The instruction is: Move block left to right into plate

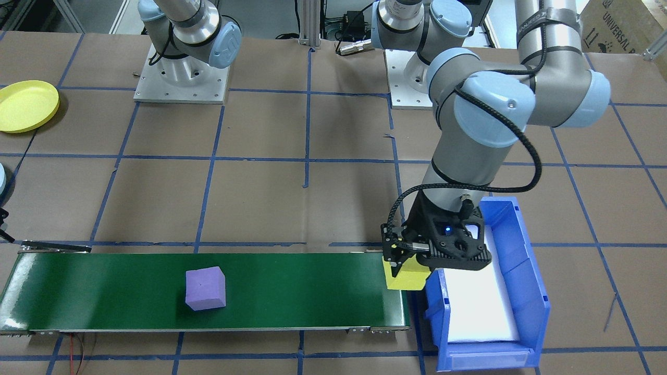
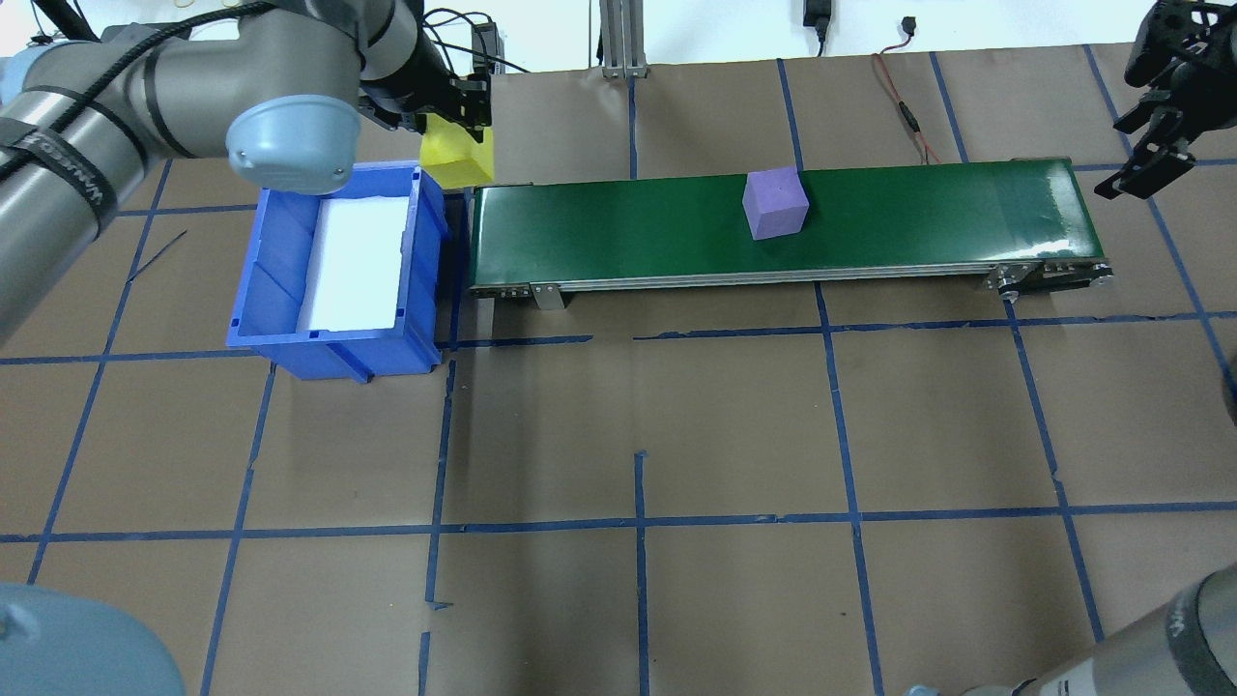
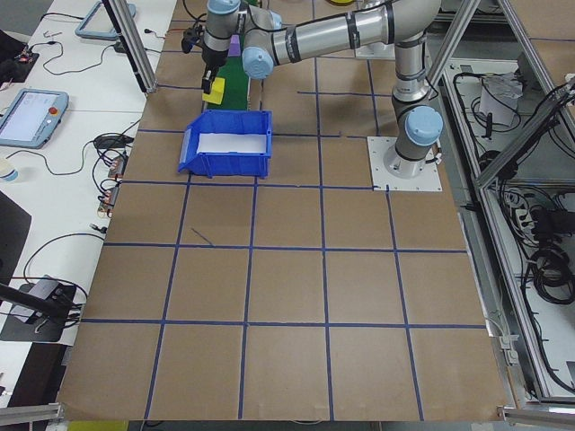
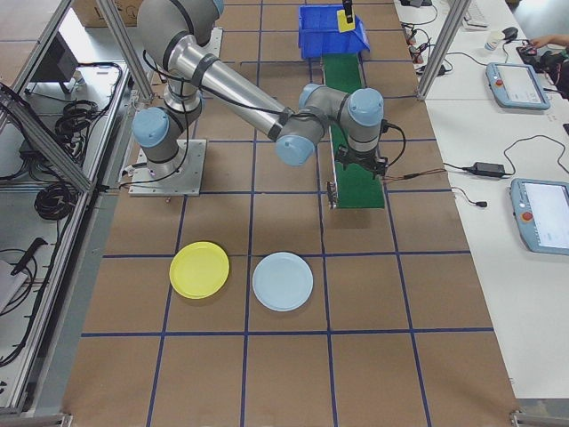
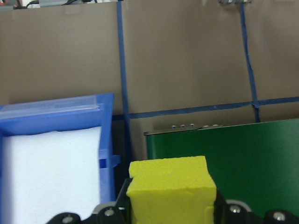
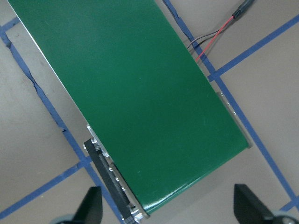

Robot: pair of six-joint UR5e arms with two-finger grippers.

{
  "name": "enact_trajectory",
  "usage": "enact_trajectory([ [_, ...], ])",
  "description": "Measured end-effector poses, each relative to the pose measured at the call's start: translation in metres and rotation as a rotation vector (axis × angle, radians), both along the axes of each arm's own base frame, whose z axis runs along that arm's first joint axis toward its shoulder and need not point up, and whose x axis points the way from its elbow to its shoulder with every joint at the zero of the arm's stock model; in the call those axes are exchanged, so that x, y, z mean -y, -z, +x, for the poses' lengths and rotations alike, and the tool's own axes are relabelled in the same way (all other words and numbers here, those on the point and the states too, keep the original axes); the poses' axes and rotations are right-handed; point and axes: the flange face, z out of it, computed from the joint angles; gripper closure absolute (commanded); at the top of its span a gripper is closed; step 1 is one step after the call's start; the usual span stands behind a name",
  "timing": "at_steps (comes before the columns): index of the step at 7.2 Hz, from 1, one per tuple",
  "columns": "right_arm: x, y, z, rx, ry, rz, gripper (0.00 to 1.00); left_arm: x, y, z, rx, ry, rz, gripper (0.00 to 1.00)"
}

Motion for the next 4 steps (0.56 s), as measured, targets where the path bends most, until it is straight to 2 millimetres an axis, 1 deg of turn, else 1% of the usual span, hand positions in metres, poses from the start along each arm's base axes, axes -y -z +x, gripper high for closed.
enact_trajectory([
  [1, 0.005, 0.009, 0.003, 0.026, -0.104, -0.041, 0.00, 0.006, 0.025, -0.013, -0.015, -0.001, 0.030, 0.58],
  [2, 0.009, 0.019, 0.005, 0.038, -0.220, -0.071, 0.00, 0.011, 0.049, -0.021, -0.031, 0.006, 0.057, 0.43],
  [3, 0.011, 0.027, 0.006, 0.043, -0.296, -0.087, 0.00, 0.015, 0.070, -0.027, -0.045, 0.013, 0.084, 0.14],
  [4, 0.014, 0.035, 0.007, 0.056, -0.361, -0.107, 0.00, 0.018, 0.086, -0.032, -0.060, 0.019, 0.104, 0.00],
])
